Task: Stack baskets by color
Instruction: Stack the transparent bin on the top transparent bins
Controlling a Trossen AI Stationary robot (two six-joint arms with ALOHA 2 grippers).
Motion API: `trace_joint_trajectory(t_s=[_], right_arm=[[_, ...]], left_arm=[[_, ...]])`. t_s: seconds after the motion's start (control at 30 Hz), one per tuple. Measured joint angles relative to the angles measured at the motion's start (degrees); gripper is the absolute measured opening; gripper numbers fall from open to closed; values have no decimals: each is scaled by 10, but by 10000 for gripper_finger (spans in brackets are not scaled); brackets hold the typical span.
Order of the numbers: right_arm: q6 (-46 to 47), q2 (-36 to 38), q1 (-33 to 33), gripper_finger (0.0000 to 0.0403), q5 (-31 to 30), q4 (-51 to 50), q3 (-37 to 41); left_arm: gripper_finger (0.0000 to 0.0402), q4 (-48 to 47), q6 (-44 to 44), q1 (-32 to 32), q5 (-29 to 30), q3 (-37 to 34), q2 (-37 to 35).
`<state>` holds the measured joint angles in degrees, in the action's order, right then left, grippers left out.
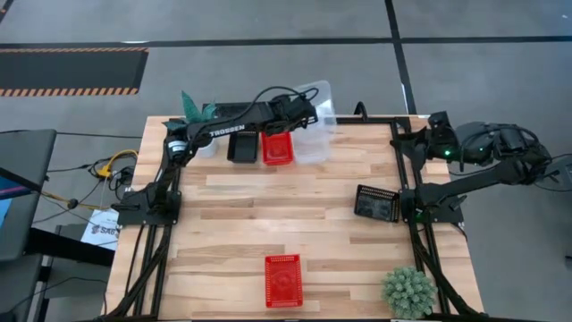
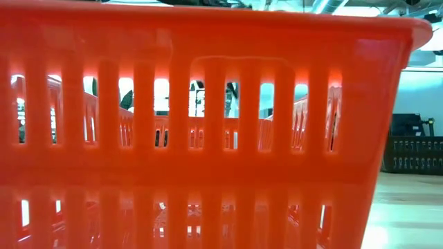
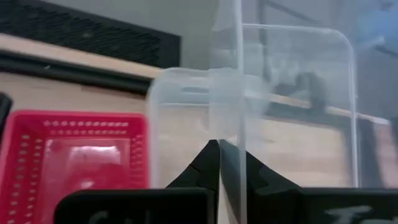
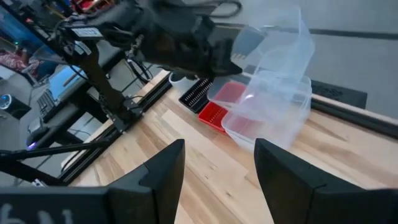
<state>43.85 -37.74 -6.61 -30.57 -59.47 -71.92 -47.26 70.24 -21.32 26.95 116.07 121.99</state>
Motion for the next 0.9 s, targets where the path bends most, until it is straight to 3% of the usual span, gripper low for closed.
trace_joint_trajectory(t_s=[0.47,0.9], right_arm=[[-8,4,0,214,3,4,0],[-9,3,0,214,5,5,0]], left_arm=[[0,-2,27,-1,-29,-55,0],[0,-19,13,-3,-32,-56,0]])
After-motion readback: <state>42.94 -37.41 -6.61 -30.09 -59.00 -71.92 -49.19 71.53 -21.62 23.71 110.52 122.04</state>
